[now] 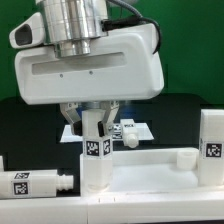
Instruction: Assemble desk
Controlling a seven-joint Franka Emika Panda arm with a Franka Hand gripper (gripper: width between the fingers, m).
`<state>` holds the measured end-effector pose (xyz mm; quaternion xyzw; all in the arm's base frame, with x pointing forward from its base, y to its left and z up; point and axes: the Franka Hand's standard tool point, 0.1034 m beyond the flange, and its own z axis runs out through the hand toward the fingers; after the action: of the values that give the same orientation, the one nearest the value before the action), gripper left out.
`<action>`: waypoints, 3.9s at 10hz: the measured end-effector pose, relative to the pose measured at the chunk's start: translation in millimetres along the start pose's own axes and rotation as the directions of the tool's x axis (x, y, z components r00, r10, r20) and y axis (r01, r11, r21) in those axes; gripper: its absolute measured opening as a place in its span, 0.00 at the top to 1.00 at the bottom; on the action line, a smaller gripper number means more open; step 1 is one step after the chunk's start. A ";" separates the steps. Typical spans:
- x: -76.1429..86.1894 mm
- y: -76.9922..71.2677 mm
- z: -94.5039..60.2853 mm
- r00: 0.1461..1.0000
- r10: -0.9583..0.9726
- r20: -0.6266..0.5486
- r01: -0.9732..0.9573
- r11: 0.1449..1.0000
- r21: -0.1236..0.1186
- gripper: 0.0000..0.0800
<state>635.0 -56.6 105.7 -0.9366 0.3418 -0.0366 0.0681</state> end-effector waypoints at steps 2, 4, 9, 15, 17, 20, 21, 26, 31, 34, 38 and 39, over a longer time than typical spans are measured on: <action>-0.7 1.5 1.1 0.898 0.439 0.013 -0.439 0.898 -0.013 0.64; -0.8 2.2 2.5 0.607 0.792 0.064 -0.794 0.609 -0.001 0.64; -8.0 -10.0 1.7 0.810 0.583 0.064 -0.584 0.812 -0.002 0.32; -6.2 -7.5 0.6 0.999 -0.017 0.046 0.016 1.000 0.023 0.19; -12.1 -13.0 1.8 0.974 -0.223 0.048 0.223 0.975 0.005 0.19; -10.8 -10.9 2.1 0.985 -0.166 0.048 0.166 0.986 0.005 0.33; -10.8 -10.3 2.3 0.995 -0.087 0.049 0.087 0.996 0.000 0.56; -6.1 -3.3 4.0 0.715 0.696 0.071 -0.697 0.717 -0.010 0.63; -8.1 -2.5 2.8 0.874 0.481 0.069 -0.482 0.876 -0.004 0.64; -14.7 -5.1 -2.3 0.997 -0.006 0.072 0.007 1.000 -0.002 0.30; -7.1 -3.8 -3.7 0.859 -0.510 0.034 0.511 0.859 -0.028 0.19; -3.6 -3.6 -4.8 0.730 -0.682 0.042 0.684 0.729 -0.032 0.19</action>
Offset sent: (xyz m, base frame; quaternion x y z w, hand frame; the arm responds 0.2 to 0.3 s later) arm 0.0173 0.0100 -0.0064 0.1098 -0.0641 0.6341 0.7627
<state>633.9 -52.0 110.9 -0.9983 -0.0263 -0.0387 0.0333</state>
